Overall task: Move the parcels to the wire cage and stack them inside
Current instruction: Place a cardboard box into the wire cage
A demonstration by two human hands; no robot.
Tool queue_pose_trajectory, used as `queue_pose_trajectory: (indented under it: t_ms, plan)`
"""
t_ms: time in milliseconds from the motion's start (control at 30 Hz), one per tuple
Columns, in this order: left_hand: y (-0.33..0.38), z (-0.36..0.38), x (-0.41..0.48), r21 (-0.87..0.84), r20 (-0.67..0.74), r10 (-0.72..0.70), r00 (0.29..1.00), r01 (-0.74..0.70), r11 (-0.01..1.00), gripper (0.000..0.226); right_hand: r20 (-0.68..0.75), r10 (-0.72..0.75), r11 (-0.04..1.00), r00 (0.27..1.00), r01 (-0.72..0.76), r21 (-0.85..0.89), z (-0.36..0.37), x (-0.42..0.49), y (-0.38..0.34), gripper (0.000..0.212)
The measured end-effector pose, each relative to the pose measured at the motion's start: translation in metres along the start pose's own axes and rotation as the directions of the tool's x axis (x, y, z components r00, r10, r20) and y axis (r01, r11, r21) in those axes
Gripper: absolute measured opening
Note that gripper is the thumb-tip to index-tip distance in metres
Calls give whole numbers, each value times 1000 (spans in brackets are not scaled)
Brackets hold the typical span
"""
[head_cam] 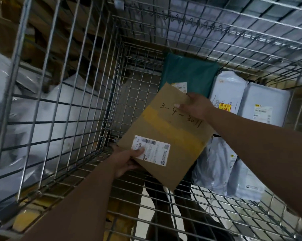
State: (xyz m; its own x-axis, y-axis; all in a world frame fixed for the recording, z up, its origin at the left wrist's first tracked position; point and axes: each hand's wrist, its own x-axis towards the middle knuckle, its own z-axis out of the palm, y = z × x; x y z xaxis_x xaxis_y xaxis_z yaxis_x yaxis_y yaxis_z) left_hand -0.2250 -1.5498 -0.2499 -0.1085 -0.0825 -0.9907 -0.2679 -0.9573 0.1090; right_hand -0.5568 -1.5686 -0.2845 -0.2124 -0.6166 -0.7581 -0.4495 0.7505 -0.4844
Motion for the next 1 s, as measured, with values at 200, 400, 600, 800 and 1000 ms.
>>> queue_pose_trajectory:
  t_ms: [200, 400, 600, 800, 1000]
  plan:
    - [-29, -8, 25, 159, -32, -5, 999, 10, 987, 69, 92, -23, 995, 995, 32, -99, 12, 22, 21, 80]
    - [-40, -22, 44, 372, -31, 32, 999, -18, 928, 62, 77, -105, 956, 991, 122, -265, 23, 24, 14, 85]
    - [-42, -23, 51, 647, -140, 61, 988, 45, 761, 87, 108, -196, 962, 975, 213, -174, 36, 22, -3, 81]
    - [-47, -7, 62, 834, -132, 139, 981, 34, 551, 78, 64, -151, 967, 986, 161, -198, 39, 23, 15, 84]
    - [-49, 9, 69, 895, -75, 19, 997, 59, 442, 58, 47, -160, 941, 986, 167, -295, 47, 18, 28, 77]
